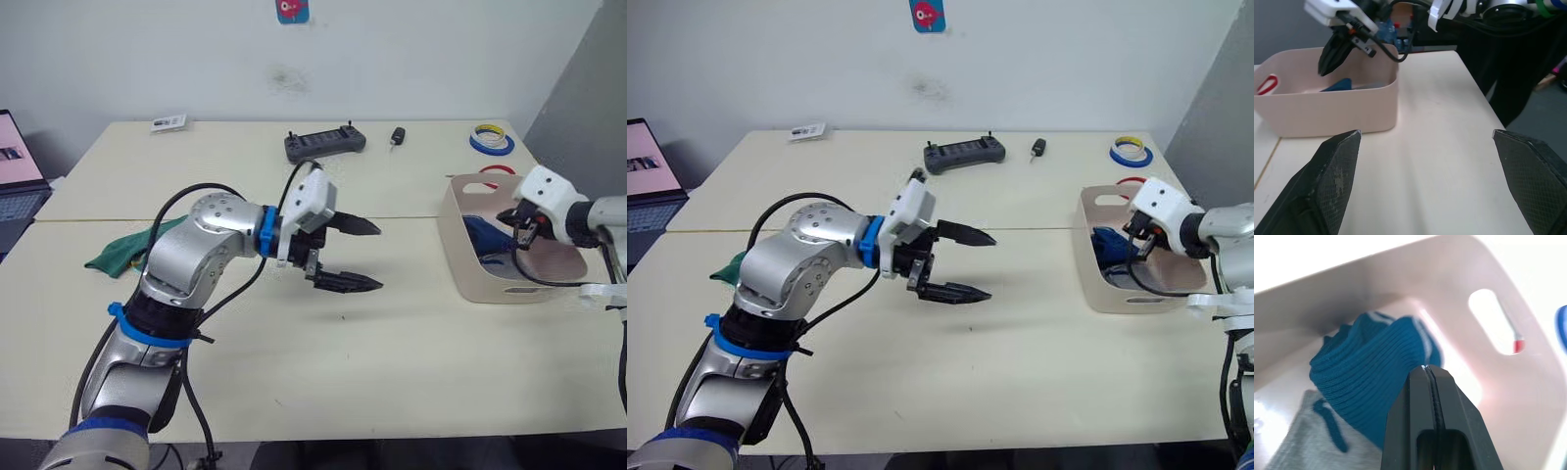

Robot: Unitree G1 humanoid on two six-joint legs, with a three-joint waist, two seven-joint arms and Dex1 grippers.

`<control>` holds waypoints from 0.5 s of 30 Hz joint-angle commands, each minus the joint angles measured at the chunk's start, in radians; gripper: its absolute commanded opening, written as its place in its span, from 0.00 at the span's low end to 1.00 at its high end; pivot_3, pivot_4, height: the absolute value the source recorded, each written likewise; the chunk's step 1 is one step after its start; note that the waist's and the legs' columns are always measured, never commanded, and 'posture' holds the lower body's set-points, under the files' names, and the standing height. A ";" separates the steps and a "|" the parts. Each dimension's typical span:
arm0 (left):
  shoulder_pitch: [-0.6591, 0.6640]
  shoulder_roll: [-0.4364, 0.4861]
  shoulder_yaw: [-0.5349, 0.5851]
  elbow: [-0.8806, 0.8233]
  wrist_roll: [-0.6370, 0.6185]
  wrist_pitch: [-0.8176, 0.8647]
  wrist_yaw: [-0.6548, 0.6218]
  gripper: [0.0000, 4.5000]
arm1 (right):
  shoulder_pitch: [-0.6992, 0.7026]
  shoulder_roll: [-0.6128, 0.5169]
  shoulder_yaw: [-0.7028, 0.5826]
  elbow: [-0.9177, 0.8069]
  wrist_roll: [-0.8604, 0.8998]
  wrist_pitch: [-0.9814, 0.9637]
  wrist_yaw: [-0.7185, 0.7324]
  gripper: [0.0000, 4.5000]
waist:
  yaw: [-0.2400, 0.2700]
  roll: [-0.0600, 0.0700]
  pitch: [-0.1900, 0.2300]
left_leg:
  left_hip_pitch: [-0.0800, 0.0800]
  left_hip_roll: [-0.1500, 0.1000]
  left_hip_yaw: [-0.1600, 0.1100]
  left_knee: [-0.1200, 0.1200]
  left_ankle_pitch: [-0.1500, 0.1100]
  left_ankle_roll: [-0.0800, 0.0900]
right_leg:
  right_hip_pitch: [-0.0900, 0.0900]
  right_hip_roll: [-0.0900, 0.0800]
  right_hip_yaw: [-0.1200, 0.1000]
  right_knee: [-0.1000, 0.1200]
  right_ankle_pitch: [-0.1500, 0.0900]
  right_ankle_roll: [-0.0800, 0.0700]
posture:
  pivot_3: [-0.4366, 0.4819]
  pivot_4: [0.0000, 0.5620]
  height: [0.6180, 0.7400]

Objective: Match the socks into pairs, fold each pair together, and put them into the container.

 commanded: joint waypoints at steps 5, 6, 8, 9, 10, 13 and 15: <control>0.164 0.066 0.281 0.016 -0.028 -0.110 0.107 1.00 | 0.149 0.035 -0.315 -0.452 0.215 -0.008 -0.111 0.00 | -0.001 0.000 0.000 | 0.000 0.001 -0.001 -0.001 0.000 0.000 | 0.000 -0.003 -0.001 0.000 0.000 0.000 | 0.48 0.27 1.00; 0.198 0.073 0.312 0.026 -0.014 -0.141 0.123 1.00 | 0.191 0.066 -0.343 -0.548 0.275 0.026 -0.111 0.00 | -0.002 0.000 0.000 | 0.000 0.001 -0.001 0.000 0.000 0.000 | 0.000 -0.003 -0.001 0.000 0.000 0.000 | 0.48 0.27 1.00; 0.265 0.082 0.372 0.062 0.008 -0.209 0.151 1.00 | 0.277 0.136 -0.362 -0.728 0.360 0.107 -0.156 0.00 | -0.002 0.000 0.000 | 0.000 0.002 -0.002 0.000 0.000 0.000 | 0.001 -0.003 -0.001 0.000 0.000 0.000 | 0.48 0.27 1.00; 0.296 0.084 0.404 0.077 0.010 -0.227 0.171 1.00 | 0.325 0.168 -0.349 -0.813 0.393 0.141 -0.175 0.00 | 0.000 0.000 0.000 | 0.000 0.002 -0.002 0.000 0.000 0.000 | 0.001 -0.003 -0.001 0.001 0.000 0.000 | 0.48 0.27 1.00; 0.330 0.080 0.445 0.088 0.012 -0.244 0.206 1.00 | 0.374 0.211 -0.325 -0.900 0.427 0.178 -0.207 0.00 | 0.001 0.000 0.000 | 0.000 0.002 -0.002 0.000 0.000 0.001 | 0.001 -0.003 -0.002 0.001 0.000 0.000 | 0.48 0.27 1.00; 0.429 0.064 0.552 0.110 0.014 -0.294 0.299 1.00 | 0.489 0.314 -0.211 -1.072 0.484 0.246 -0.276 0.00 | 0.001 -0.001 0.000 | 0.000 0.002 -0.003 0.000 -0.002 0.003 | 0.001 -0.004 -0.002 0.001 0.000 0.000 | 0.48 0.27 1.00; 0.511 0.066 0.601 0.133 0.027 -0.346 0.316 1.00 | 0.541 0.363 -0.129 -1.118 0.482 0.272 -0.316 0.09 | 0.000 -0.001 0.000 | 0.000 0.001 -0.003 0.000 -0.002 0.003 | 0.001 -0.005 -0.003 0.001 0.000 0.000 | 0.48 0.27 1.00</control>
